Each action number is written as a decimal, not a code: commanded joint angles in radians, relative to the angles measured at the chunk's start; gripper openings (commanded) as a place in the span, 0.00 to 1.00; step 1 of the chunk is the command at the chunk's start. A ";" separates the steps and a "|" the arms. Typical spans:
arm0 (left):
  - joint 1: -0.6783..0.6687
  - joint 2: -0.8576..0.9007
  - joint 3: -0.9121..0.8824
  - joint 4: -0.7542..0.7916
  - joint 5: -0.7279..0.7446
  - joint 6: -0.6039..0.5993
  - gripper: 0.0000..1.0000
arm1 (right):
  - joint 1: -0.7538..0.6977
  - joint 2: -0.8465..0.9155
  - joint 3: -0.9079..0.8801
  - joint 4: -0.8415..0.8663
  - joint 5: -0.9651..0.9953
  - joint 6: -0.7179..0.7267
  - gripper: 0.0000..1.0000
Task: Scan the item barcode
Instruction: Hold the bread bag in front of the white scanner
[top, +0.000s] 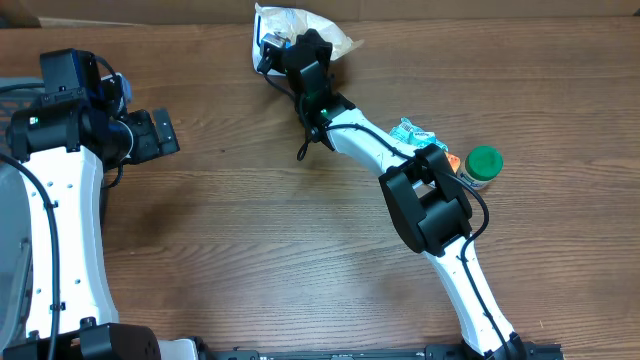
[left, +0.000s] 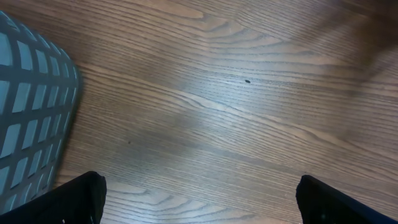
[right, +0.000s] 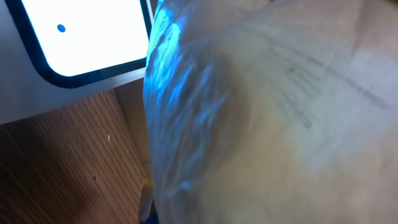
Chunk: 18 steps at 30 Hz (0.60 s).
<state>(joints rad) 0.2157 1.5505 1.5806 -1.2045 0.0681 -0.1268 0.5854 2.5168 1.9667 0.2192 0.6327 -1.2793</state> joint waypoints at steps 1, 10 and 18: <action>-0.007 -0.006 0.006 0.001 0.003 0.012 1.00 | 0.008 0.000 0.010 0.012 0.010 -0.012 0.04; -0.007 -0.006 0.006 0.001 0.003 0.012 1.00 | 0.032 -0.001 0.010 0.012 0.013 -0.012 0.04; -0.007 -0.006 0.006 0.001 0.003 0.012 1.00 | 0.046 -0.025 0.010 0.010 0.055 0.068 0.04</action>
<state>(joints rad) 0.2157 1.5505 1.5806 -1.2045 0.0681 -0.1268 0.6247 2.5168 1.9667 0.2195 0.6552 -1.2736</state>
